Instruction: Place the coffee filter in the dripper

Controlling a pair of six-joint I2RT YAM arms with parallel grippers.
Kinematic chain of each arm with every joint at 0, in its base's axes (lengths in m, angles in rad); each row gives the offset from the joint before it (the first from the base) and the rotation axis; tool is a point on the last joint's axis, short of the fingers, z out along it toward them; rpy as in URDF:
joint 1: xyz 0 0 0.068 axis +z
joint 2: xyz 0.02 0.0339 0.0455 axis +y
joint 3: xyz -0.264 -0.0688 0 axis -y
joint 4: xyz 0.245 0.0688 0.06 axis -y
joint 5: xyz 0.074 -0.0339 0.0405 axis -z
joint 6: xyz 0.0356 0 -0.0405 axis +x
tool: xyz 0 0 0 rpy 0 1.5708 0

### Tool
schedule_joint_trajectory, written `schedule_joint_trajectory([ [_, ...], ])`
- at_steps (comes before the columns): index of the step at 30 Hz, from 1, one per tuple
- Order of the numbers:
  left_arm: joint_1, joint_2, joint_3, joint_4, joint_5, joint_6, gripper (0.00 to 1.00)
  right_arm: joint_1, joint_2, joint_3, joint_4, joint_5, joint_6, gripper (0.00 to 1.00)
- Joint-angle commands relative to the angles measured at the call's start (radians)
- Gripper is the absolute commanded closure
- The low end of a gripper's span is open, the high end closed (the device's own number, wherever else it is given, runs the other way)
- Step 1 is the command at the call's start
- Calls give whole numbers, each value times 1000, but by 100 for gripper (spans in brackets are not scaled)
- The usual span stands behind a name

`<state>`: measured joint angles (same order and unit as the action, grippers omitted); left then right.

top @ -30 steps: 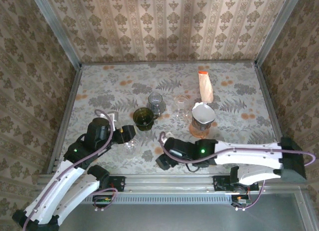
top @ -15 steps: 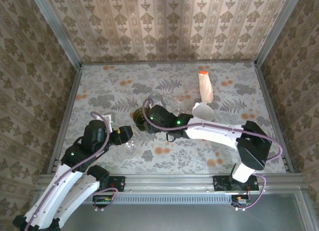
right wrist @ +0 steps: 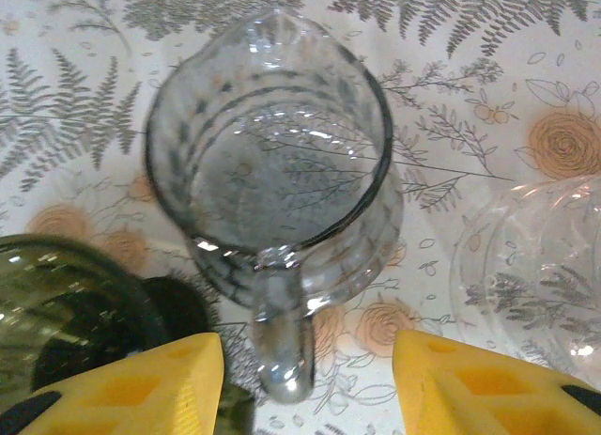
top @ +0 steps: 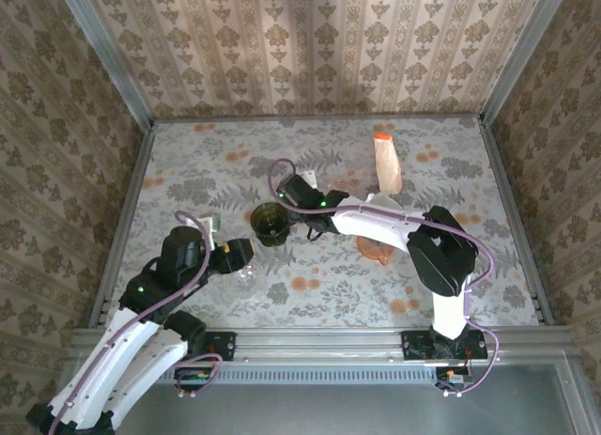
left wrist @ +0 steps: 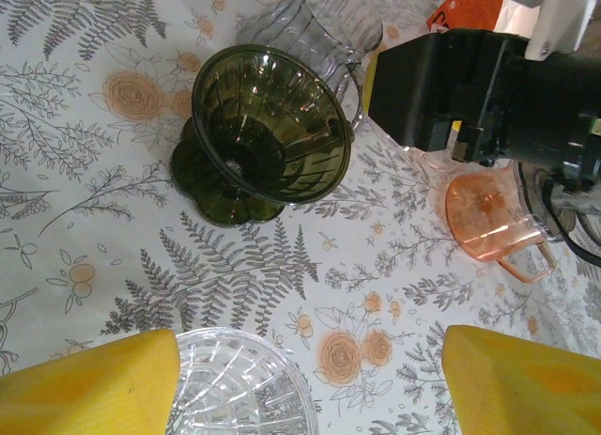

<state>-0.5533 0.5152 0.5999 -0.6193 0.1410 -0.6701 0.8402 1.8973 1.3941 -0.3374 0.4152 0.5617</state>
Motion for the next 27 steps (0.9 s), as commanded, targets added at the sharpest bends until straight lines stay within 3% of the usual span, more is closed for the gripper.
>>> schedule_joint_trajectory([
  [1, 10, -1, -17, 28, 20, -8, 24, -6, 29, 37, -14, -1, 3, 47],
  [13, 27, 3, -20, 29, 37, -14, 24, -30, 119, 108, -47, -35, 8, 54],
  [27, 43, 17, -9, 32, 54, -13, 24, -35, 138, 125, -50, -21, -19, 80],
])
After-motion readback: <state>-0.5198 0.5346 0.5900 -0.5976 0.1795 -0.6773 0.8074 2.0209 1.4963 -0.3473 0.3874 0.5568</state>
